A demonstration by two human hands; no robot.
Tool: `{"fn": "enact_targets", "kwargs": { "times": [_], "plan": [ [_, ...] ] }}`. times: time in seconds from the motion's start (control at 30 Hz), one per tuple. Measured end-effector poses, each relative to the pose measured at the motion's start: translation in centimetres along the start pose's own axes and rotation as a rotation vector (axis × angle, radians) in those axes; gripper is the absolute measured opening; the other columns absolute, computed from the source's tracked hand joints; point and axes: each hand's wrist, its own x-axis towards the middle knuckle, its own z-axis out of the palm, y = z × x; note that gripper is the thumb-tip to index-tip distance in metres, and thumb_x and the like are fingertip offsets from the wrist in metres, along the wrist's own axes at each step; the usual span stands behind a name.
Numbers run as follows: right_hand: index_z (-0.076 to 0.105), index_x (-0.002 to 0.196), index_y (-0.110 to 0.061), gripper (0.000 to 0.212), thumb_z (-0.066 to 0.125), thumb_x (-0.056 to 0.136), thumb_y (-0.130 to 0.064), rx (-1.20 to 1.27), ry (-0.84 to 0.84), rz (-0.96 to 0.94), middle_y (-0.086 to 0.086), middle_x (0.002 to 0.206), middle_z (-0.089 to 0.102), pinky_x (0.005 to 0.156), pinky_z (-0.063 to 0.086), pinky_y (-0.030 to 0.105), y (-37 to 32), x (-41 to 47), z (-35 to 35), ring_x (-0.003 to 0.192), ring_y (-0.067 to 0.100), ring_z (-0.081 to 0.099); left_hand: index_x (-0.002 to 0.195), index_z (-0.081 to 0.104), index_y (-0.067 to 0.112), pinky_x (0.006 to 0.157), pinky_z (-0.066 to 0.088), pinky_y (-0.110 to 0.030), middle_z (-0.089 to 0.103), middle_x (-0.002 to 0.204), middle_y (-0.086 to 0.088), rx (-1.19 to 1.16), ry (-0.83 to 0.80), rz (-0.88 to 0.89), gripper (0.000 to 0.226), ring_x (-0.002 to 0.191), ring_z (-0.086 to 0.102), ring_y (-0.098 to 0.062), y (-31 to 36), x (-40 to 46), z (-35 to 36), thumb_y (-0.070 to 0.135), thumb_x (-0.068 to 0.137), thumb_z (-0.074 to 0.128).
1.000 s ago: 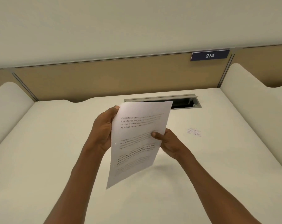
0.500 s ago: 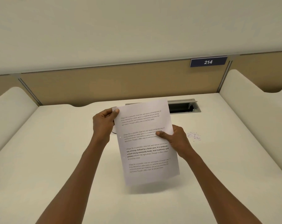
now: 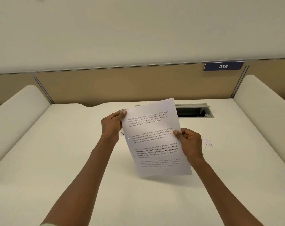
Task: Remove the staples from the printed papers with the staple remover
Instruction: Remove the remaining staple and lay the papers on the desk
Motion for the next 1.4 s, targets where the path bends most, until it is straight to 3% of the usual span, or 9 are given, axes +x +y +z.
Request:
{"fn": "enact_targets", "kwargs": {
  "times": [0.1, 0.3, 0.5, 0.63, 0.8, 1.0, 1.1, 1.2, 1.4],
  "plan": [
    [0.074, 0.084, -0.024, 0.001, 0.074, 0.085, -0.023, 0.017, 0.060, -0.035, -0.003, 0.078, 0.076, 0.061, 0.060, 0.036, -0.2, 0.1, 0.2, 0.069, 0.023, 0.072, 0.110, 0.075, 0.001, 0.091, 0.058, -0.036, 0.077, 0.106, -0.010, -0.032, -0.017, 0.006, 0.029, 0.097, 0.072, -0.024, 0.2, 0.4, 0.0, 0.009, 0.083, 0.080],
    [0.069, 0.080, -0.016, 0.007, 0.071, 0.087, -0.019, 0.021, 0.188, -0.041, -0.004, 0.073, 0.073, 0.052, 0.051, 0.018, -0.8, 0.3, 0.8, 0.061, 0.013, 0.066, 0.099, 0.078, 0.010, 0.085, 0.060, -0.036, 0.079, 0.101, -0.005, -0.059, -0.008, 0.006, 0.023, 0.090, 0.073, -0.021, 0.6, 0.8, 0.9, 0.016, 0.078, 0.086],
    [0.071, 0.077, -0.017, 0.015, 0.066, 0.091, -0.016, 0.021, 0.168, -0.035, 0.001, 0.074, 0.073, 0.059, 0.057, 0.032, -0.9, 0.4, 0.6, 0.063, 0.021, 0.065, 0.109, 0.074, 0.008, 0.053, 0.048, -0.024, 0.076, 0.088, -0.002, -0.066, -0.039, -0.020, 0.026, 0.065, 0.064, -0.016, 1.8, 0.9, 1.8, 0.019, 0.086, 0.078],
    [0.068, 0.081, -0.002, 0.022, 0.062, 0.094, -0.019, -0.016, 0.133, -0.010, 0.008, 0.075, 0.071, 0.056, 0.054, 0.027, -0.7, 0.6, 0.2, 0.063, 0.022, 0.063, 0.099, 0.074, 0.015, 0.069, 0.043, -0.034, 0.073, 0.090, -0.006, -0.080, -0.074, -0.065, 0.010, 0.078, 0.058, -0.024, 2.3, 1.3, 2.1, 0.014, 0.090, 0.074],
    [0.068, 0.085, -0.009, 0.017, 0.061, 0.095, -0.021, 0.038, 0.074, 0.036, 0.006, 0.081, 0.074, 0.069, 0.060, 0.043, -0.1, 0.9, -0.2, 0.071, 0.024, 0.068, 0.110, 0.073, 0.013, 0.042, 0.041, -0.019, 0.073, 0.088, -0.003, -0.047, -0.074, -0.034, 0.021, 0.058, 0.062, -0.016, 2.9, 1.2, 2.5, 0.009, 0.090, 0.072],
    [0.068, 0.103, -0.012, 0.019, 0.072, 0.085, -0.016, 0.191, -0.064, 0.072, 0.003, 0.091, 0.077, 0.065, 0.059, 0.035, -0.6, 0.5, -0.6, 0.078, 0.025, 0.074, 0.106, 0.075, 0.012, 0.063, 0.056, -0.031, 0.078, 0.092, -0.002, -0.135, -0.028, -0.040, 0.027, 0.075, 0.071, -0.018, 2.8, 1.0, 2.8, 0.007, 0.081, 0.081],
    [0.067, 0.103, -0.011, 0.021, 0.074, 0.084, -0.014, 0.157, -0.044, 0.074, 0.003, 0.091, 0.077, 0.063, 0.060, 0.034, -0.5, 0.5, -0.5, 0.075, 0.023, 0.074, 0.114, 0.074, 0.012, 0.058, 0.053, -0.030, 0.078, 0.103, -0.006, -0.083, -0.051, -0.025, 0.037, 0.079, 0.071, -0.021, 2.7, 0.8, 2.7, 0.015, 0.079, 0.084],
    [0.068, 0.103, -0.013, 0.019, 0.073, 0.085, -0.014, 0.183, 0.006, 0.080, -0.001, 0.091, 0.076, 0.070, 0.060, 0.038, -0.2, 0.7, -0.5, 0.077, 0.021, 0.074, 0.120, 0.072, 0.013, 0.057, 0.052, -0.029, 0.077, 0.108, -0.006, -0.043, -0.191, -0.030, 0.037, 0.083, 0.073, -0.021, 2.6, 0.4, 2.5, 0.019, 0.084, 0.079],
    [0.070, 0.103, -0.012, 0.017, 0.071, 0.086, -0.009, 0.318, 0.055, 0.096, 0.003, 0.095, 0.076, 0.076, 0.059, 0.038, 0.1, 1.1, -0.7, 0.085, 0.024, 0.073, 0.120, 0.067, 0.000, 0.083, 0.060, -0.042, 0.074, 0.116, -0.015, 0.150, -0.485, -0.093, 0.034, 0.102, 0.072, -0.033, 0.2, -1.2, 1.7, 0.009, 0.087, 0.073]
  ]
}}
